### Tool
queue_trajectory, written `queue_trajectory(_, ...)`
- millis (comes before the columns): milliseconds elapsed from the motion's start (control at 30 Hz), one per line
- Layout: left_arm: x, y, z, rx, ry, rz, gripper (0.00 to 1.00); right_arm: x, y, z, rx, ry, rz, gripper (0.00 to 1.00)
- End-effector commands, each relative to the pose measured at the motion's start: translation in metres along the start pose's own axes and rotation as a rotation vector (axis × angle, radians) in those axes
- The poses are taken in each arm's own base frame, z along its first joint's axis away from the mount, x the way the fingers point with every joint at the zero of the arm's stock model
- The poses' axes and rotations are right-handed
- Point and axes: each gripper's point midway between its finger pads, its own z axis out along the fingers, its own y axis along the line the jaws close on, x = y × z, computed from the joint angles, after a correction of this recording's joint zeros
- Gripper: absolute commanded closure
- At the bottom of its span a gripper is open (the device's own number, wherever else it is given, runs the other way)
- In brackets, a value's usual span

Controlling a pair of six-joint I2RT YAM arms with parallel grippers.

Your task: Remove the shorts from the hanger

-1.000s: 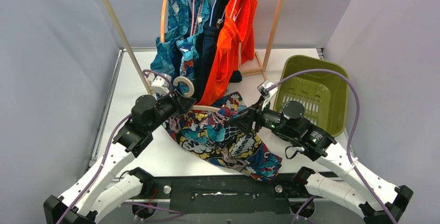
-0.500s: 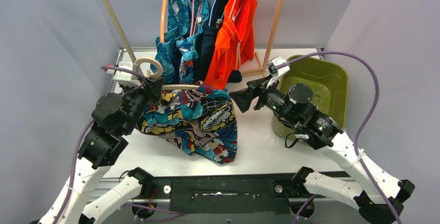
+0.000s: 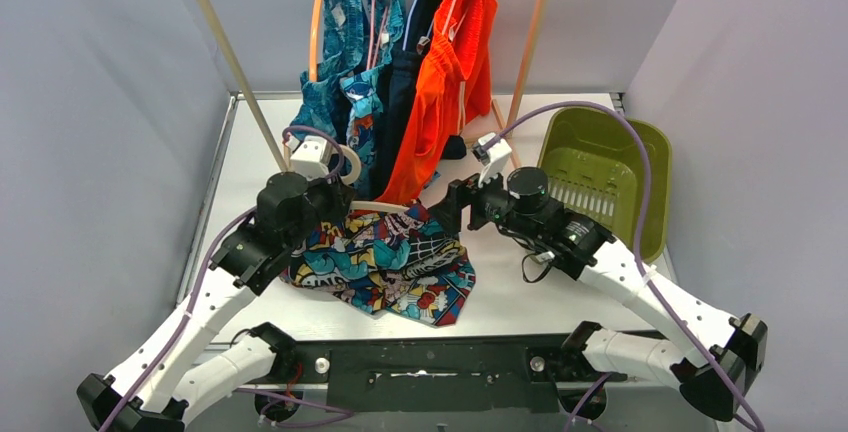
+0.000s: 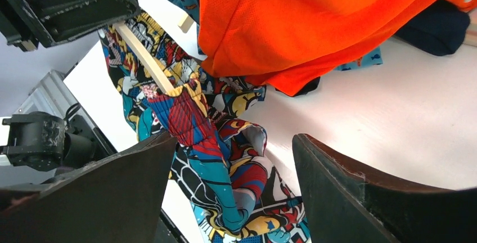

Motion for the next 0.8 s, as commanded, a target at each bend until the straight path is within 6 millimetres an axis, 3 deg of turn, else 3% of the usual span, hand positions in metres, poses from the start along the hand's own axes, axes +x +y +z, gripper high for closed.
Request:
queue_trajectory(0, -0.047, -0.013, -0.007, 0.041, -0.165, -0.024, 1.00, -0.019, 0.023, 0.005, -0.103, -0.036, -0.034, 0.24)
queue_trajectory(233, -0.044, -0.017, -0.002, 0.053, -0.143, -0.014, 1.00, -0.006, 0.037, 0.024, -0.137, 0.040, -0.096, 0.37)
queue_trajectory(300, -0.043, -0.015, -0.004, 0.047, -0.143, -0.015, 1.00, -0.008, 0.034, 0.027, -0.118, 0.035, -0.101, 0.49)
queue_trajectory(367, -0.043, -0.013, -0.006, 0.034, -0.142, -0.015, 1.00, -0.010, 0.030, 0.026, -0.089, 0.028, -0.103, 0.69)
queue_trajectory(467, -0.041, -0.006, -0.010, 0.004, -0.138, -0.002, 1.00, -0.010, 0.020, 0.021, -0.040, 0.020, -0.109, 0.85)
queue_trajectory(567, -0.044, 0.002, -0.016, -0.031, -0.156, -0.003, 1.00, -0.007, 0.002, 0.013, 0.055, 0.021, -0.111, 0.95)
queue_trajectory(767, -0.051, 0.022, -0.027, -0.132, -0.207, -0.024, 1.00, 0.013, -0.039, -0.008, 0.209, 0.053, -0.115, 1.00)
